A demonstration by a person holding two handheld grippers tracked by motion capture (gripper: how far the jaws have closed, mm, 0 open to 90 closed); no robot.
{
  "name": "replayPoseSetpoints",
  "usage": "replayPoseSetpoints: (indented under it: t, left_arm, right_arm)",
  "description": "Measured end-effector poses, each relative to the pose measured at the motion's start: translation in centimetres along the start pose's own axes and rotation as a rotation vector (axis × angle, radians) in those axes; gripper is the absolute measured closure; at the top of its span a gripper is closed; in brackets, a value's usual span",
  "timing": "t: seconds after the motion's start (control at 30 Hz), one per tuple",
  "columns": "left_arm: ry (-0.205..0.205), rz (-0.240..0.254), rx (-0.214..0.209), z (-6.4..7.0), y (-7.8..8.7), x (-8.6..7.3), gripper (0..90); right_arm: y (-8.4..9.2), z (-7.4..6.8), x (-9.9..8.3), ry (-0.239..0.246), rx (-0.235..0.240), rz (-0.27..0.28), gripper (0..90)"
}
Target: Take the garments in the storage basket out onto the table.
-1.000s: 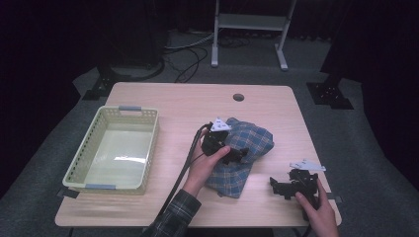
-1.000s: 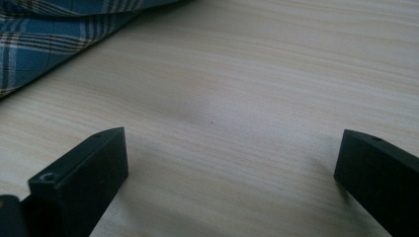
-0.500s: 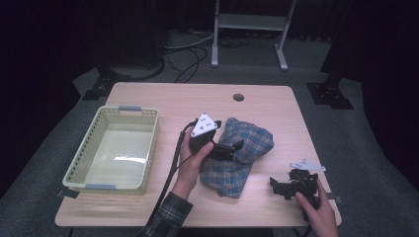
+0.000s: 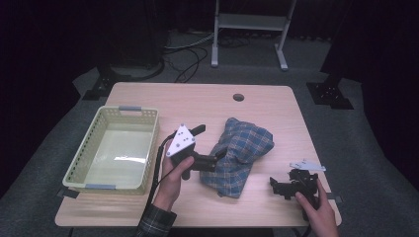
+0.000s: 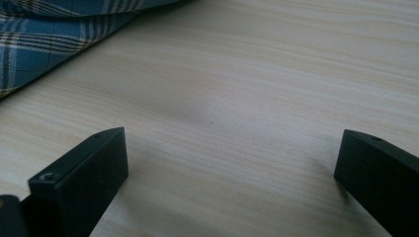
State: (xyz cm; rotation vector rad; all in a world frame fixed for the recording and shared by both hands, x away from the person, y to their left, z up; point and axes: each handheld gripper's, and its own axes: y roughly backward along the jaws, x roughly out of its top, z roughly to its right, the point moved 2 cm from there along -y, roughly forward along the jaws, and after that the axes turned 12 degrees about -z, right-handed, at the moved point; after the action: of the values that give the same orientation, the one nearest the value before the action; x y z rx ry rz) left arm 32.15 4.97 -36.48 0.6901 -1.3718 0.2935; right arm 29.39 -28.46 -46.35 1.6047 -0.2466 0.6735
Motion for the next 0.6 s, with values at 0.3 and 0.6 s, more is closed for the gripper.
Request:
replayPoseSetpoints:
  t: [0.3, 0.6]
  left_arm:
    - [0.005, -0.008, 0.012, -0.3, 1.0, -3.3, 1.4]
    - [0.01, -0.013, 0.005, 0.2, 1.6, -6.3, 1.4]
  right_arm:
    - [0.0, 0.0, 0.0, 0.0, 0.0, 0.0, 0.0]
    - [0.0, 0.0, 0.0, 0.0, 0.0, 0.0, 0.0]
